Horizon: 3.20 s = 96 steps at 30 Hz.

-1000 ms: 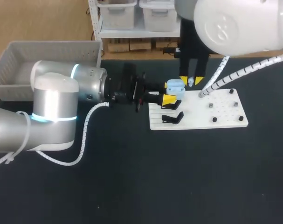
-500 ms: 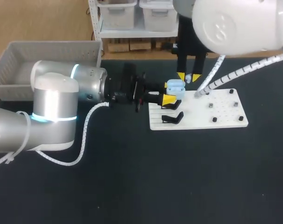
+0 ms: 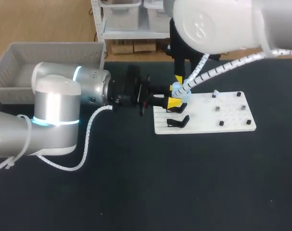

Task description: Pick up each earbud case from the left stands, insert the matching earbuds, close the lid, and place the case in the box.

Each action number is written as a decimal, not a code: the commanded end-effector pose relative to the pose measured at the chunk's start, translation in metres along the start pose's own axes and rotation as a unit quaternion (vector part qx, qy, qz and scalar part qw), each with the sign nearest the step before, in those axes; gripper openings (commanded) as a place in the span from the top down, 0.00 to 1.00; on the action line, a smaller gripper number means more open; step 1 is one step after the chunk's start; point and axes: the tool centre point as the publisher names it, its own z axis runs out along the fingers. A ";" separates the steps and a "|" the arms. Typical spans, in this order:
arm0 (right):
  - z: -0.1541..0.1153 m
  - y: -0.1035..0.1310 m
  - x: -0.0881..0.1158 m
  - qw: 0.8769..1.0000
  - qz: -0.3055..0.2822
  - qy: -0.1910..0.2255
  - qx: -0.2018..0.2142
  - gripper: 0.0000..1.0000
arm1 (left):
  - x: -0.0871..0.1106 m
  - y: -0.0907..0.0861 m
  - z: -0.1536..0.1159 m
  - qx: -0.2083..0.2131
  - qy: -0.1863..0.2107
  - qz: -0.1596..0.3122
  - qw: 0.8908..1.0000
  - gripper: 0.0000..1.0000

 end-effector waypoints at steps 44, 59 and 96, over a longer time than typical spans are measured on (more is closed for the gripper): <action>0.031 0.005 -0.013 0.998 0.028 0.023 0.047 1.00 | 0.000 0.001 0.000 0.002 0.001 0.000 1.000 1.00; 0.038 0.007 -0.012 0.998 0.026 0.025 0.042 1.00 | 0.000 0.001 0.000 0.002 0.001 0.000 1.000 1.00; 0.036 -0.059 -0.107 0.981 -0.116 -0.077 -0.134 0.28 | 0.000 0.001 0.000 0.002 0.001 0.000 1.000 1.00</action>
